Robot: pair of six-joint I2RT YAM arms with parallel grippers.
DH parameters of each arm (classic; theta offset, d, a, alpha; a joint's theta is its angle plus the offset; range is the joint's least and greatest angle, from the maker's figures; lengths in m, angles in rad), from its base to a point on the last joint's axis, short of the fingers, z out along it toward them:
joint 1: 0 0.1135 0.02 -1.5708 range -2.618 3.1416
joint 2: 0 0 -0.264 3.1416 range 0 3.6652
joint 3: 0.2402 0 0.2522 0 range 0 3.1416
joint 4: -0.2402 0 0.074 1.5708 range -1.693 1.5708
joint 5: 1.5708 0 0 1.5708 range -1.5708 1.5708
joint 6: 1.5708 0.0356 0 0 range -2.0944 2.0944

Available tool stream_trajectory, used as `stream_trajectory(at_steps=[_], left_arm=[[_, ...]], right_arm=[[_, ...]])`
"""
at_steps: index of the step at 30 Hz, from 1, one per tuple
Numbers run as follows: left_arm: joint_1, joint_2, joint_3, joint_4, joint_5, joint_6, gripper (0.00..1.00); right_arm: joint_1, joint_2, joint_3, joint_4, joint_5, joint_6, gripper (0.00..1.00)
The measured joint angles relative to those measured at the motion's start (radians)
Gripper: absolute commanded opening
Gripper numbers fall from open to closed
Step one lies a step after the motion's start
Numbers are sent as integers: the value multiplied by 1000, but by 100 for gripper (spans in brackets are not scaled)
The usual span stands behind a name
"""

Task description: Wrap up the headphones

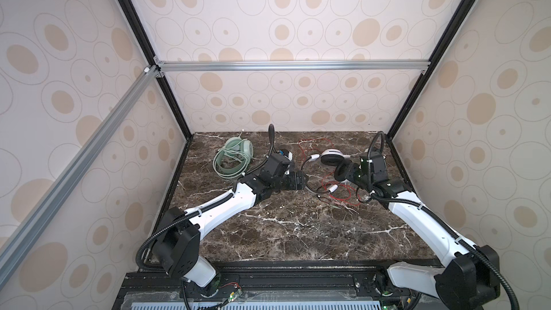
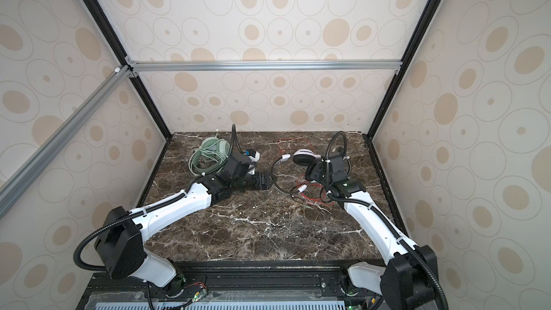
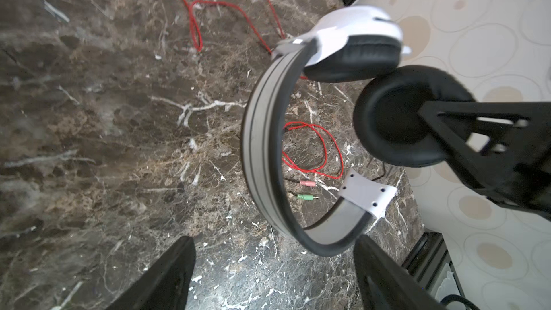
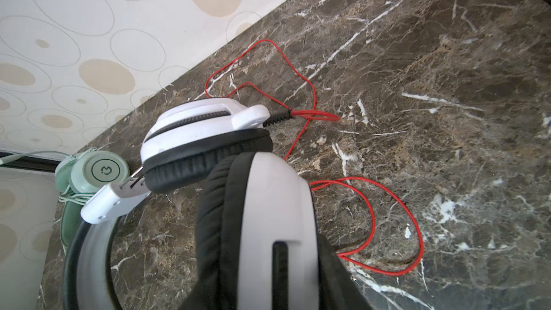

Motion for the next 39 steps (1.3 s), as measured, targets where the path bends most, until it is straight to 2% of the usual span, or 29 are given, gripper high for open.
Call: stream_trajectory(at_steps=[10, 16, 22, 26, 29, 39], left_arm=[[-1, 61, 39, -63, -21, -220, 84], [-2, 84, 41, -78, -12, -304, 82], [-3, 139, 71, -109, 3, -358, 70], [-3, 174, 111, -117, 14, -367, 52], [-5, 199, 140, -120, 31, -365, 42], [-11, 232, 153, -119, 53, -351, 41]], right_arm=[[77, -13, -31, 63, 84, 3, 39], [146, -12, -31, 101, 155, -7, 39], [183, -9, -35, 122, 243, -10, 38], [187, -9, -57, 136, 277, -9, 38], [187, -10, -79, 142, 294, -9, 38], [188, -44, -87, 140, 299, -18, 38]])
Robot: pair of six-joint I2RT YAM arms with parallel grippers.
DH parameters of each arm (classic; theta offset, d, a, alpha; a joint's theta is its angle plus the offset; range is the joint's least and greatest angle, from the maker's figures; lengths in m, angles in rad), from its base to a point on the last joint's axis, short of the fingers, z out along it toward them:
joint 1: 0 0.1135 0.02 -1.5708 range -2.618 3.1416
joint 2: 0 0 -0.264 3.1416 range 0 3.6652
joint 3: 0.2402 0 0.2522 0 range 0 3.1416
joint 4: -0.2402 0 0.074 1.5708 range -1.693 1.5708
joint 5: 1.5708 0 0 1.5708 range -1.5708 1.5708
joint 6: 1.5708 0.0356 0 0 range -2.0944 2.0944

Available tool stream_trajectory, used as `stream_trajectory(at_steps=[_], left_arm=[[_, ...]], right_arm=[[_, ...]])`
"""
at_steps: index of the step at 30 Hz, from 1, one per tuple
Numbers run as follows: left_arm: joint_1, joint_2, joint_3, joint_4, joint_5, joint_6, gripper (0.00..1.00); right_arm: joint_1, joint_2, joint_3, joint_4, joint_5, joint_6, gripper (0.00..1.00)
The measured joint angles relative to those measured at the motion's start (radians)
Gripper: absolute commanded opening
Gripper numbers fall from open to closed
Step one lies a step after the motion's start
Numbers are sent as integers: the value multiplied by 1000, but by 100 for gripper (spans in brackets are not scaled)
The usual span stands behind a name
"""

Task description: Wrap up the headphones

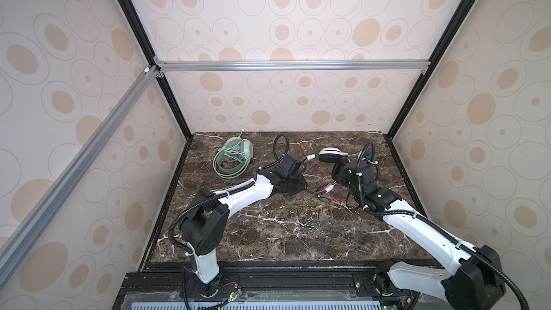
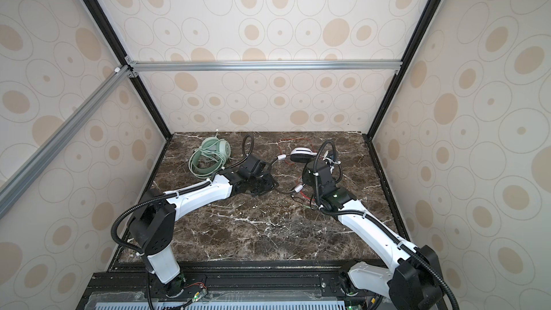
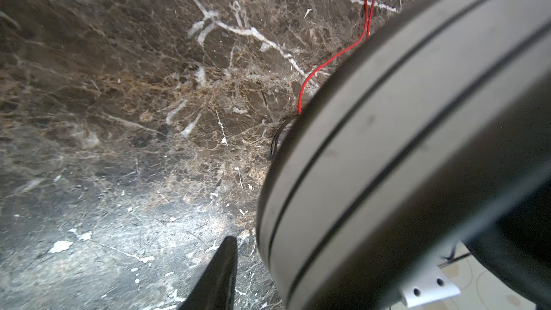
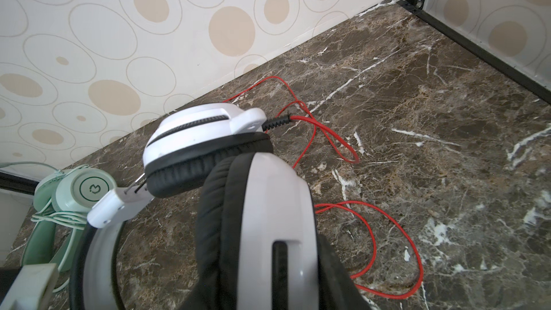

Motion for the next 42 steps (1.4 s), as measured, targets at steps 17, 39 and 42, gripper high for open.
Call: stream_trajectory(at_steps=[17, 39, 42], left_arm=[[1, 24, 28, 23, 4, 21, 0], [303, -143, -164, -44, 109, 310, 0], [307, -177, -142, -112, 93, 376, 0]], right_arm=[[11, -13, -7, 1, -17, 12, 38], [-103, -204, 188, -363, -229, -357, 79], [-175, -206, 188, -400, -307, -386, 78]])
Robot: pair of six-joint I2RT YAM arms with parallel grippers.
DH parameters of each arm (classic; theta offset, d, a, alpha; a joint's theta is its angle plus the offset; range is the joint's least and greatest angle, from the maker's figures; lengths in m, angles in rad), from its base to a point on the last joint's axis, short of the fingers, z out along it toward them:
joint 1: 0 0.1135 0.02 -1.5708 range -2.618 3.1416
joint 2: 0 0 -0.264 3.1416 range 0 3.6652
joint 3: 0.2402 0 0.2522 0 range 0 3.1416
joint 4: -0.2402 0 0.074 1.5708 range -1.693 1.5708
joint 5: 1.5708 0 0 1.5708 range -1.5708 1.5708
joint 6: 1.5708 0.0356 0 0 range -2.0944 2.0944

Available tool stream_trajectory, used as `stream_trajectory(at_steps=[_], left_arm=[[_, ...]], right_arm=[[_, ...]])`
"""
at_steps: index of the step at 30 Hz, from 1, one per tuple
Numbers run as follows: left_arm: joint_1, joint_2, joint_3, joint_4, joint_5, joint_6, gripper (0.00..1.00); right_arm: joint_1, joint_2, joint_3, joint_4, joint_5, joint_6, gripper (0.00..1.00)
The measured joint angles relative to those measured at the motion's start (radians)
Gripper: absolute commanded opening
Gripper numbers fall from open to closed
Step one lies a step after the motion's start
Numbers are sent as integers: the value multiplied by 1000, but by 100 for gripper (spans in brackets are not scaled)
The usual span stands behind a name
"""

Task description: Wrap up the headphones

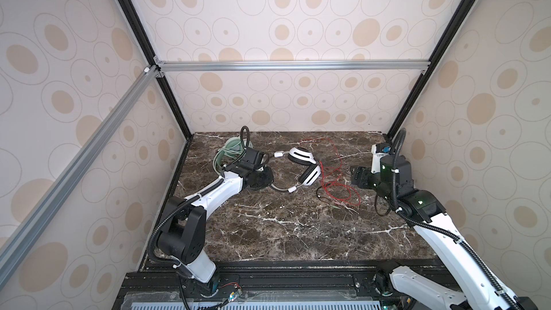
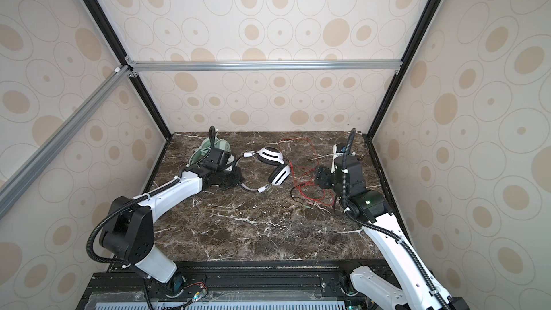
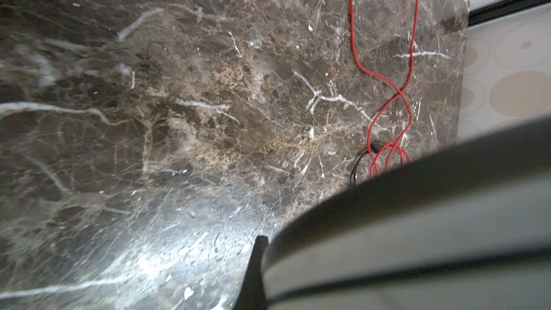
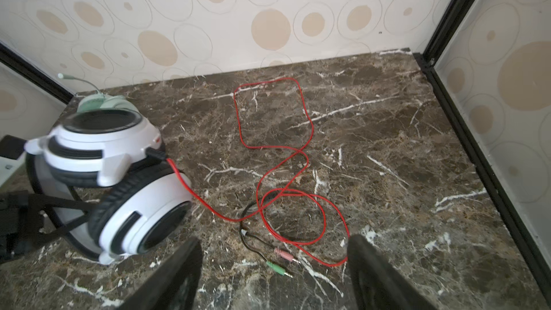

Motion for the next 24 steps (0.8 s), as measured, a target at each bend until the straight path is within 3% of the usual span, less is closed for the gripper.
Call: stream_trajectory(at_steps=[6, 11, 19, 24], left_arm=[[-13, -4, 150, -219, -60, 136, 0], [-13, -18, 206, -312, -145, 134, 0], [-13, -24, 223, -422, -212, 32, 0], [-13, 52, 272, -472, -193, -2, 0]], right_arm=[[-73, 67, -62, 40, -224, -10, 81], [-75, 117, -136, 143, -357, -9, 83], [-76, 153, -183, 254, -381, -31, 80], [-76, 158, -220, 268, -372, -50, 80]])
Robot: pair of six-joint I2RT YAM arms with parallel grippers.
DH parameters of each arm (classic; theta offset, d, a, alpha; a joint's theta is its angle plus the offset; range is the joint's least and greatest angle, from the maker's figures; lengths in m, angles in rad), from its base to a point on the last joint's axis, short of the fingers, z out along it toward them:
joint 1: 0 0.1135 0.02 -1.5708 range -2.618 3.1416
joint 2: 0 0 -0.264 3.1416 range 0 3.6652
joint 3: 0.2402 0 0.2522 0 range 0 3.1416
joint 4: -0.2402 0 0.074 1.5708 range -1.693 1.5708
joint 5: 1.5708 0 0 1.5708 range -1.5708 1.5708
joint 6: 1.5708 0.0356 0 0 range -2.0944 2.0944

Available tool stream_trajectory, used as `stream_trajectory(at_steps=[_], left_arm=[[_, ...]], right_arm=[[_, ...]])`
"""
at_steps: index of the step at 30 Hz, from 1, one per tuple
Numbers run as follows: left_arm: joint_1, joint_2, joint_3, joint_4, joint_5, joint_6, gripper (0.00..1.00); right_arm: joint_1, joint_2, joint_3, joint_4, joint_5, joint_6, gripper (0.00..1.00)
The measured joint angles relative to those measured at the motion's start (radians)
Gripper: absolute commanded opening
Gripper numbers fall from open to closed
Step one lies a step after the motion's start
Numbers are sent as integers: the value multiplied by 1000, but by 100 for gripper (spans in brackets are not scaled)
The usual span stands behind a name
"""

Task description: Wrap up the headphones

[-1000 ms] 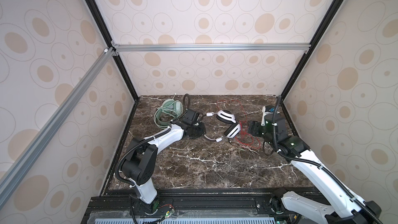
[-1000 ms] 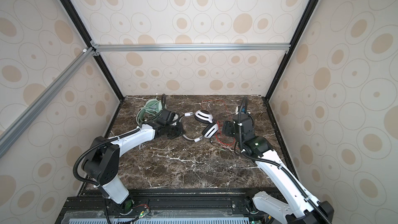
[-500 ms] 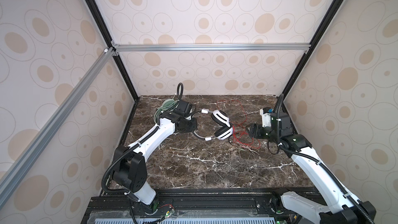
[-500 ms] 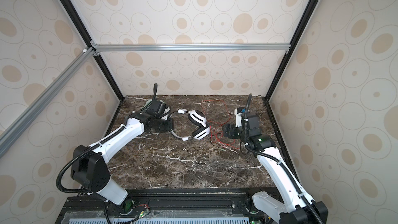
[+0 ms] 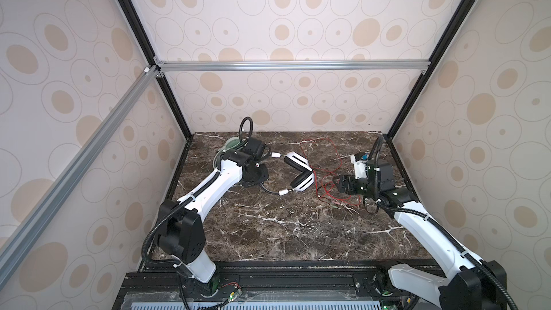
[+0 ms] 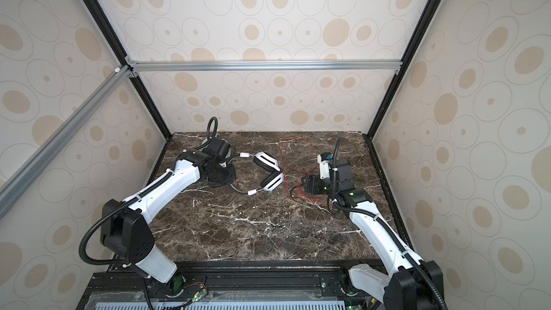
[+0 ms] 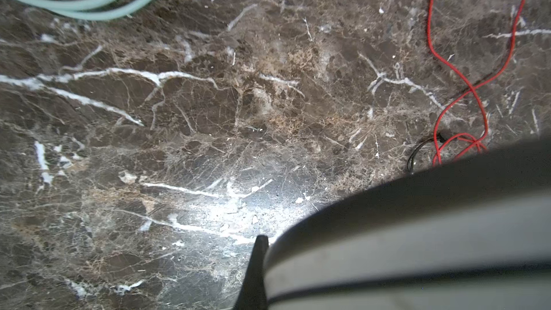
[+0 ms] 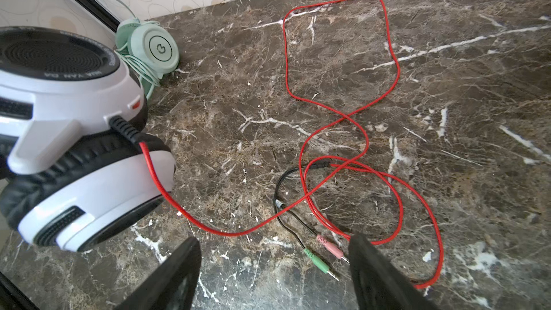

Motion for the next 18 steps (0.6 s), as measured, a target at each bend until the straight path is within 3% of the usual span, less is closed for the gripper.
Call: stream_trajectory(at_steps=[10, 18], left_arm=[[0, 47, -89, -57, 117, -90, 0], [-3, -4, 11, -146, 163, -106, 0]], right_arm=[[0, -63, -145, 63, 23, 16, 78], [0, -44, -214, 167, -12, 23, 78]])
